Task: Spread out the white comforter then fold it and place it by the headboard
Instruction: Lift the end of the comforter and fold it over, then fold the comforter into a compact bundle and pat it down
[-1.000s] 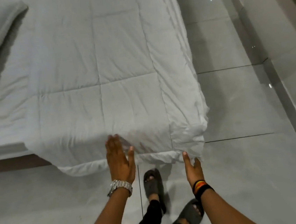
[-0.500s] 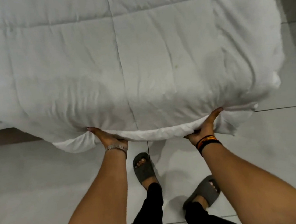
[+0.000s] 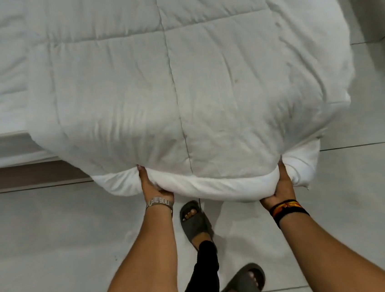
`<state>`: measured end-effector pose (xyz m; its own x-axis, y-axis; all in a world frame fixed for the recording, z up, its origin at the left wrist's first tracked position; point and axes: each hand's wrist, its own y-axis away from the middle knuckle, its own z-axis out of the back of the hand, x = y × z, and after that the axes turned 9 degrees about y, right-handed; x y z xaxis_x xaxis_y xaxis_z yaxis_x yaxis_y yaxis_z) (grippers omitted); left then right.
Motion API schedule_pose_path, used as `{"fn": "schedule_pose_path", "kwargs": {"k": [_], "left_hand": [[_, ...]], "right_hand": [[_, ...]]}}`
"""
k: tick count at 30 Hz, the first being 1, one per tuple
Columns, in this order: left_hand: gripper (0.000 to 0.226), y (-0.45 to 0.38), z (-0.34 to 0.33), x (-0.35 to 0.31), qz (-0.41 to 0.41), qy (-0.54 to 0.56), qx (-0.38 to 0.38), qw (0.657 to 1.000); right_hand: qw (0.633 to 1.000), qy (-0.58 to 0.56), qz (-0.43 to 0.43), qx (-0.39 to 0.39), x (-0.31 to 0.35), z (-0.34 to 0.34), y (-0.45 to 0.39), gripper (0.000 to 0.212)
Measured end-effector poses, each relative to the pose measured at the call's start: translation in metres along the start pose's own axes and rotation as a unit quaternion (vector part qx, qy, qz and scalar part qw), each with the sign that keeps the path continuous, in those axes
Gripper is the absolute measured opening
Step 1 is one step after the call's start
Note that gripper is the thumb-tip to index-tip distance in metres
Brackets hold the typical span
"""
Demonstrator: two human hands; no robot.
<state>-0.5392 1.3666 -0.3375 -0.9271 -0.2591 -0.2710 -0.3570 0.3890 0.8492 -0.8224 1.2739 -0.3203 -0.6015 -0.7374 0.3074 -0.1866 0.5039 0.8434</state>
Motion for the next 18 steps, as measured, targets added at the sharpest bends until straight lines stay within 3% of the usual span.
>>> {"fn": "schedule_pose_path", "kwargs": {"k": [4, 9, 11, 14, 18], "left_hand": [[0.075, 0.059, 0.026, -0.019, -0.007, -0.025, -0.022, 0.999], [0.041, 0.182, 0.028, -0.070, -0.055, -0.002, -0.026, 0.998], [0.037, 0.227, -0.008, -0.094, -0.090, 0.001, 0.010, 0.996], [0.041, 0.267, -0.077, -0.126, -0.121, -0.014, 0.039, 0.992], [0.048, 0.281, -0.191, -0.169, -0.154, -0.007, 0.025, 0.988]], "right_hand": [[0.999, 0.021, 0.001, -0.040, 0.009, 0.001, 0.058, 0.045], [0.990, 0.079, 0.046, -0.104, 0.033, -0.031, 0.172, 0.042], [0.974, 0.140, 0.078, -0.161, 0.050, -0.063, 0.215, 0.048], [0.944, 0.145, 0.150, -0.255, 0.079, -0.132, 0.262, 0.065], [0.917, 0.173, 0.248, -0.261, 0.132, -0.239, 0.267, 0.087]]}}
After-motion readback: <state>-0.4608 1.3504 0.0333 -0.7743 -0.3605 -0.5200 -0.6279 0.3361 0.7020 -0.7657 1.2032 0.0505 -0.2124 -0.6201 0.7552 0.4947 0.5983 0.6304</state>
